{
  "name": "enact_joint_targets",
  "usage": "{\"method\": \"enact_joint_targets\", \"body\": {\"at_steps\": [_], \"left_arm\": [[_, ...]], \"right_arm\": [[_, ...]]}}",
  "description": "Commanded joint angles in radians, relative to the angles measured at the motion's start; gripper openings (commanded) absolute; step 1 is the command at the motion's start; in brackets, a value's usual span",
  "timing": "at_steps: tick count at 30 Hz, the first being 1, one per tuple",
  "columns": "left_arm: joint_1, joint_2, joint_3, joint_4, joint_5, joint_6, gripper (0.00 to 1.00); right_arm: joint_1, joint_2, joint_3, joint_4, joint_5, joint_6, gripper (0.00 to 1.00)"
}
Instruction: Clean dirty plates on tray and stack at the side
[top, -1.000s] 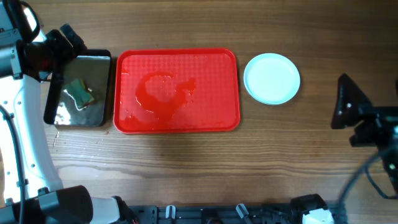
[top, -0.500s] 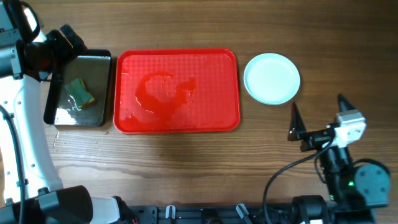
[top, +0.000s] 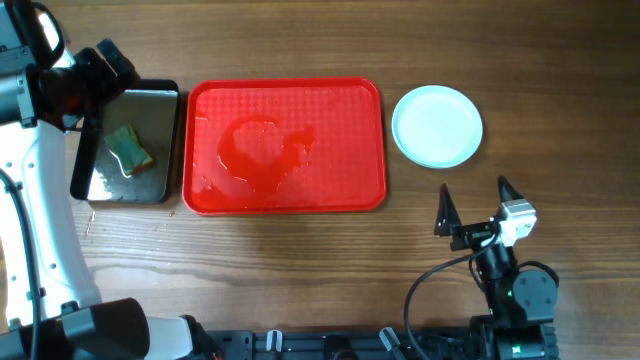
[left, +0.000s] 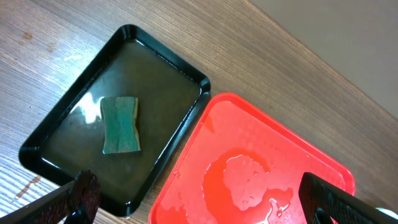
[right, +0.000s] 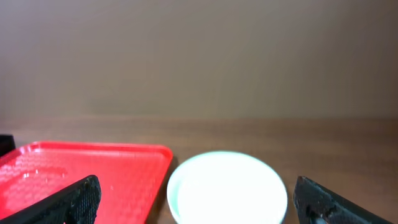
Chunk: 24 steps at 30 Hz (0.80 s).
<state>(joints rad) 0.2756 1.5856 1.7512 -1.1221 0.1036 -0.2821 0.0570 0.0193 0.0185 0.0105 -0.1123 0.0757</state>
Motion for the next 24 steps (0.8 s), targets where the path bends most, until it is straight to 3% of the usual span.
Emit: {"method": "enact_joint_targets", "body": {"at_steps": [1,20,24], "left_arm": [[0.002,0.002,-0.003,0.003,0.011,0.006,1.00],[0.003,-0.006,-0.003,0.001,0.008,0.006,1.00],[-0.101,-0.088,-0.031,0.002,-0.007,0.006,1.00]], "right_arm": [[-0.004,-0.016,-0.014,-0.002,-0.016,0.030,1.00],[-0.004,-0.009,-0.013,-0.002,-0.016,0.032,1.00],[-0.004,-0.009,-0.013,-0.002,-0.016,0.032,0.99]]}}
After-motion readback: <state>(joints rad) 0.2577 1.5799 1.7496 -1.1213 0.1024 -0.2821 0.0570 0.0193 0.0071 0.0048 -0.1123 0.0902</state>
